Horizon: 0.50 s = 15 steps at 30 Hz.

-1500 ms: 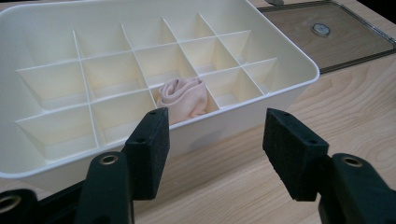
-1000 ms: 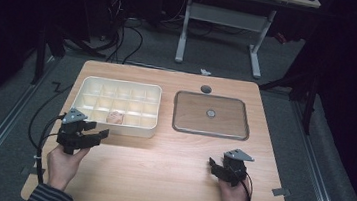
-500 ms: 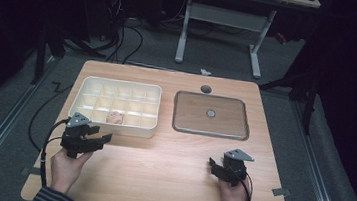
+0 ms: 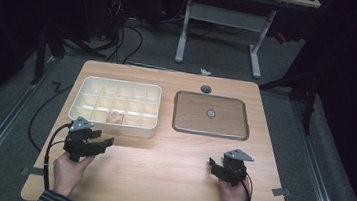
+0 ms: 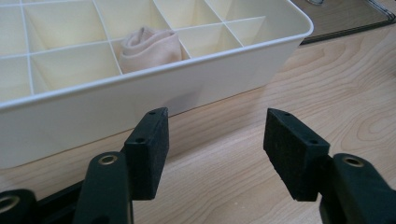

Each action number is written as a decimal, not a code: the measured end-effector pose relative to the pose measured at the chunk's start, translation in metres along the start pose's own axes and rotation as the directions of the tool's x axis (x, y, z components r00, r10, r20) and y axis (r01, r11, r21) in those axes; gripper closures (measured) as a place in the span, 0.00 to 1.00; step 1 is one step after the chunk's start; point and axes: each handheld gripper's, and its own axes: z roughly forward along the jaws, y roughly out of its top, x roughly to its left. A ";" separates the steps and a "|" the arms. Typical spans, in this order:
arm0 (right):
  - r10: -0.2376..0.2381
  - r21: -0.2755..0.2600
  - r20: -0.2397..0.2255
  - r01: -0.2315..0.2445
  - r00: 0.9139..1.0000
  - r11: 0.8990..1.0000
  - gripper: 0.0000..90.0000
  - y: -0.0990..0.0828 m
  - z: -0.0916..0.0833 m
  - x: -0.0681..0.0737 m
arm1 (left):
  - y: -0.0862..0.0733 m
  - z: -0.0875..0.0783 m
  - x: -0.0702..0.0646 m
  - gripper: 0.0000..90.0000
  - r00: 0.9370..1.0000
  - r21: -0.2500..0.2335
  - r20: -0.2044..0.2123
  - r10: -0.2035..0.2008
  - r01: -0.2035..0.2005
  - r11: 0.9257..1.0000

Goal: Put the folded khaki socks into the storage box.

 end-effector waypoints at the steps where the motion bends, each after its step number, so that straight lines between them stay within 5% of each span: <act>1: 0.000 0.000 0.000 0.000 1.000 1.000 0.42 0.000 0.000 0.000 | -0.001 0.001 0.000 0.46 1.000 0.002 0.001 0.001 -0.001 1.000; 15: 0.000 0.000 0.000 0.000 1.000 1.000 0.42 0.000 0.000 0.000 | -0.012 0.016 -0.008 0.45 1.000 0.039 0.014 0.002 -0.002 0.999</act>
